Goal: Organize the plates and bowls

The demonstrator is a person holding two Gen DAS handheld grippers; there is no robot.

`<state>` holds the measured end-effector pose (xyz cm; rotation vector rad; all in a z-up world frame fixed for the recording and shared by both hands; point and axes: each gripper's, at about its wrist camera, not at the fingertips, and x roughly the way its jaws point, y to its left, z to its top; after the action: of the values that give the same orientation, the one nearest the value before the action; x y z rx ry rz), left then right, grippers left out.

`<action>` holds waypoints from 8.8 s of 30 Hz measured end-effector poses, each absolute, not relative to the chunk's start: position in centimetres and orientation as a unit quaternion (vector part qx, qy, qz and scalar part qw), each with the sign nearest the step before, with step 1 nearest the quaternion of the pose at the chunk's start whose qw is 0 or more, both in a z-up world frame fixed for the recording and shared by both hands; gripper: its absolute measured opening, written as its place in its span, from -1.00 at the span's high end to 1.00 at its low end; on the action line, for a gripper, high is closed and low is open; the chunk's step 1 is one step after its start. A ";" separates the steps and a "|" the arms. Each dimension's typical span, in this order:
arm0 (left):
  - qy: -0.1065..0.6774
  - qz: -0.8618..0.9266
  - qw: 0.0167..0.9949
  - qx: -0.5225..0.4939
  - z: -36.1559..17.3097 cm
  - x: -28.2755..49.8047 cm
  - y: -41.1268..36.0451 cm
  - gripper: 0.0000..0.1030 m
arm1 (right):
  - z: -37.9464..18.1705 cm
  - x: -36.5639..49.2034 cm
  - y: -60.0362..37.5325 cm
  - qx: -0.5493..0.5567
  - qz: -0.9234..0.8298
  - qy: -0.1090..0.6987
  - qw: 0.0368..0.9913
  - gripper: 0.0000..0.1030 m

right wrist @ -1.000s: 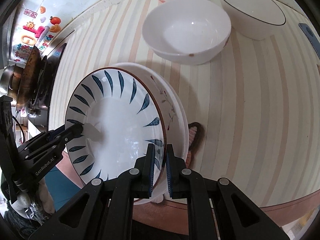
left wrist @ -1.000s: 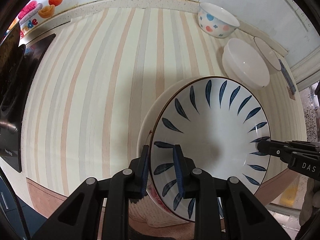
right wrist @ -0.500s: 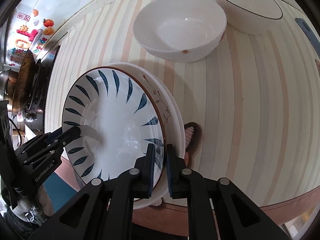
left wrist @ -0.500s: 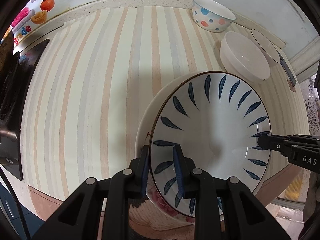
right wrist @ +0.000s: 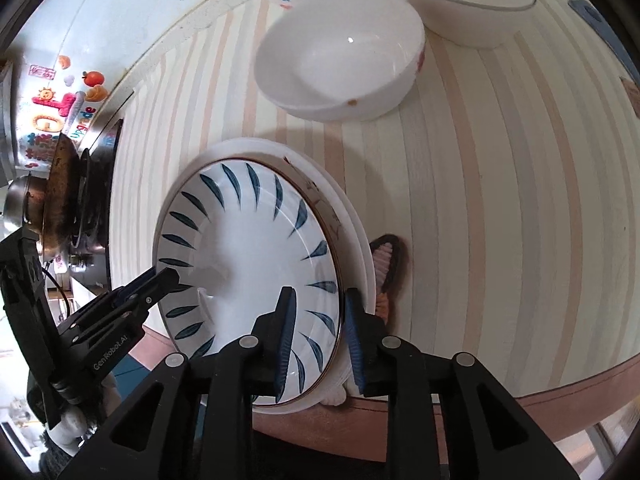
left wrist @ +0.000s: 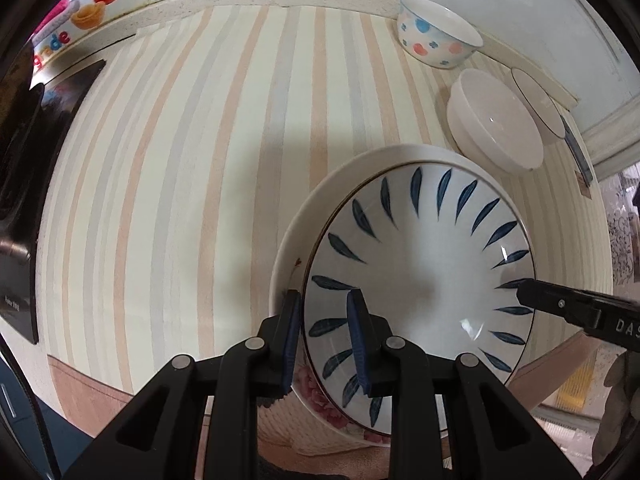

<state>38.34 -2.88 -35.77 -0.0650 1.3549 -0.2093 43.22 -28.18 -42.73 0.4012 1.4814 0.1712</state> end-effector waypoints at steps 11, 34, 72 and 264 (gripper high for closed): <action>0.582 -0.055 0.811 -0.024 -29.3 34.1 -2.3 0.58 | -36.5 40.3 -26.0 0.103 0.104 0.631 0.762 -0.14; 0.477 -0.110 0.872 -0.010 -14.7 22.0 0.2 -0.51 | -17.1 23.4 -22.3 0.069 0.049 0.501 0.862 -0.77; 0.587 -0.098 0.801 -0.065 -27.0 47.9 -12.7 -0.50 | -36.5 51.4 -39.6 0.192 0.084 0.602 0.770 -0.81; 0.578 -0.093 0.807 -0.077 -29.1 57.1 -18.3 0.54 | -36.0 61.7 -46.7 0.236 0.139 0.588 0.761 0.02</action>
<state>57.13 -18.27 -29.13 -0.1647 1.2362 -0.1988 61.66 -46.66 -35.99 0.5131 1.2800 0.3015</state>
